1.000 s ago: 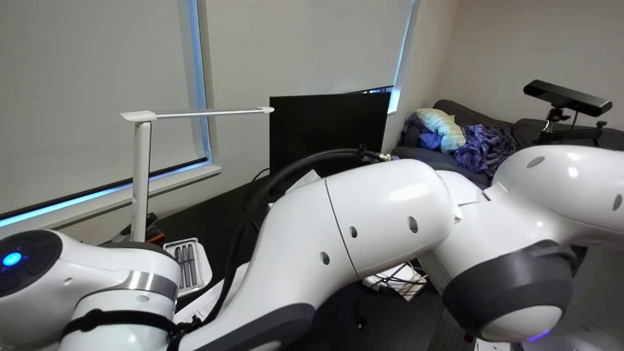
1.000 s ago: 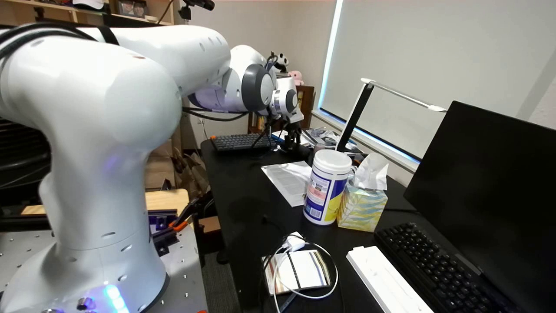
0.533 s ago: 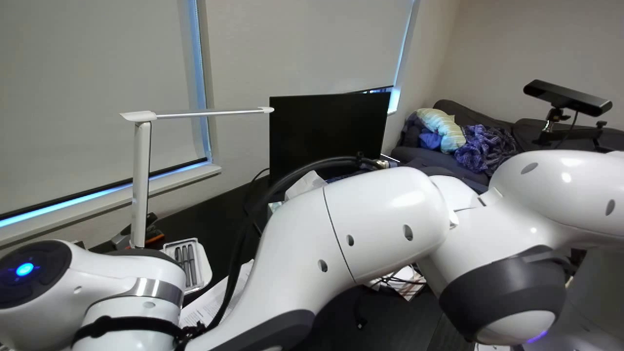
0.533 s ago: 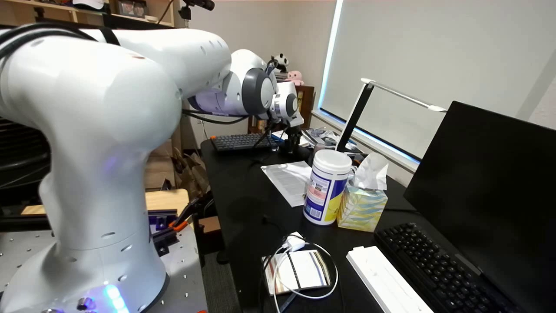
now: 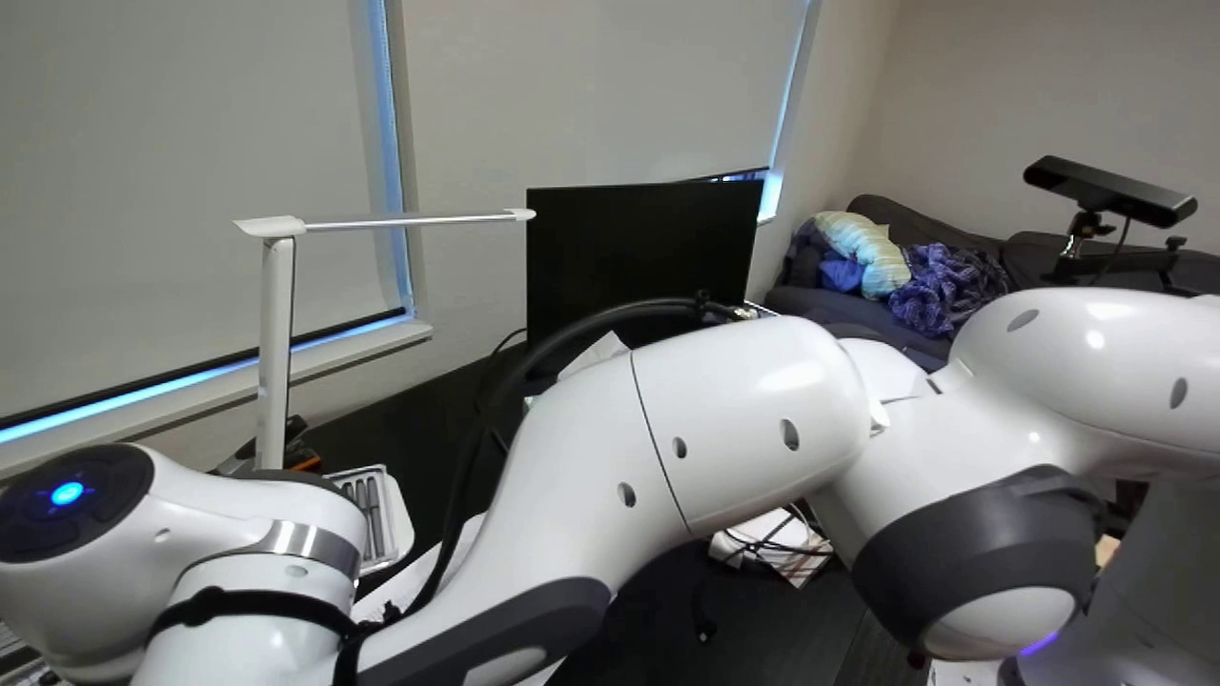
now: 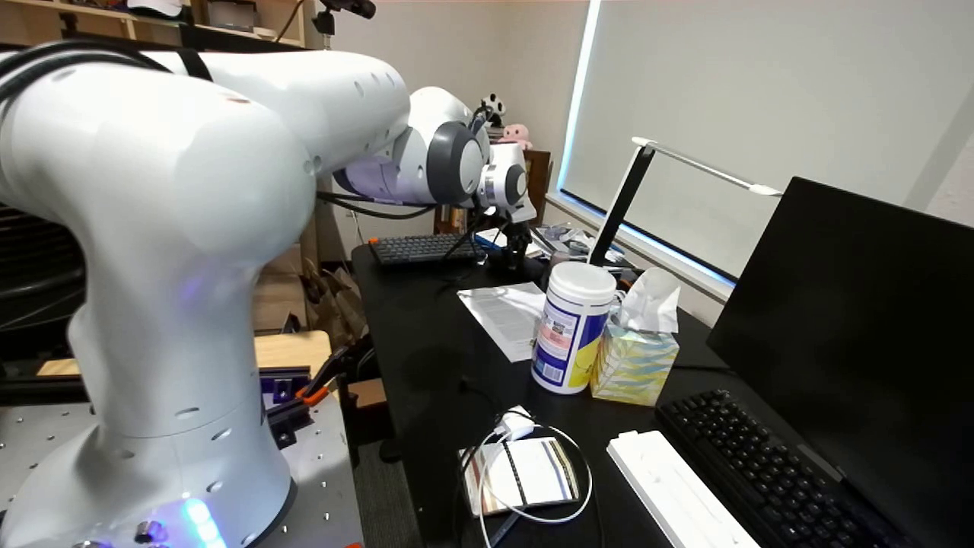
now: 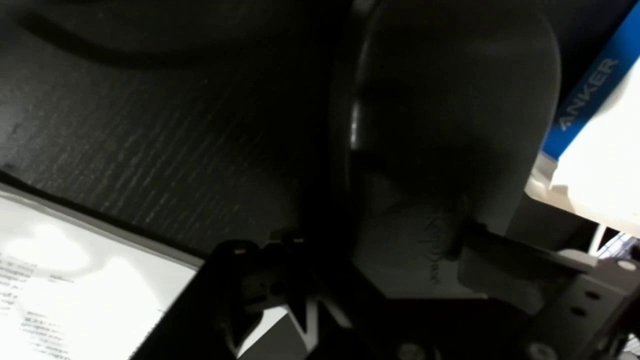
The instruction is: Move the eyeglass case to the right
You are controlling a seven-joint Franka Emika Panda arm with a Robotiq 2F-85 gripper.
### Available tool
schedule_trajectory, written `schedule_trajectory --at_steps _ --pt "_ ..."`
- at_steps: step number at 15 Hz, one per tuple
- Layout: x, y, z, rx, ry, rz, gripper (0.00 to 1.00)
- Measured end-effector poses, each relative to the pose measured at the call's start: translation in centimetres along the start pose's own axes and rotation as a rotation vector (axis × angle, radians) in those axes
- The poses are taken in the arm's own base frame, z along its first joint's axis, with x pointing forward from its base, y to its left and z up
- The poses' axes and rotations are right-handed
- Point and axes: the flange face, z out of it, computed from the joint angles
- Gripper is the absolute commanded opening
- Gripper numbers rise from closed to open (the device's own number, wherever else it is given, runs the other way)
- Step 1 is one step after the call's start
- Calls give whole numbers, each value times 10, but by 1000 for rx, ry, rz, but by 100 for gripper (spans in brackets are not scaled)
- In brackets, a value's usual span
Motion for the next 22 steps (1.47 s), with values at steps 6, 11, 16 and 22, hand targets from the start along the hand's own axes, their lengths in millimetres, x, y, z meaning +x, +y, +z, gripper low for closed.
schedule_trajectory --at_steps 6,11,16,22 --pt "7 -2 -15 -57 5 -54 2" --pt "-14 -12 -63 -57 17 -191 5" --pt "-30 -6 -94 -106 26 -243 35" --pt "-14 12 -78 -156 44 -247 71"
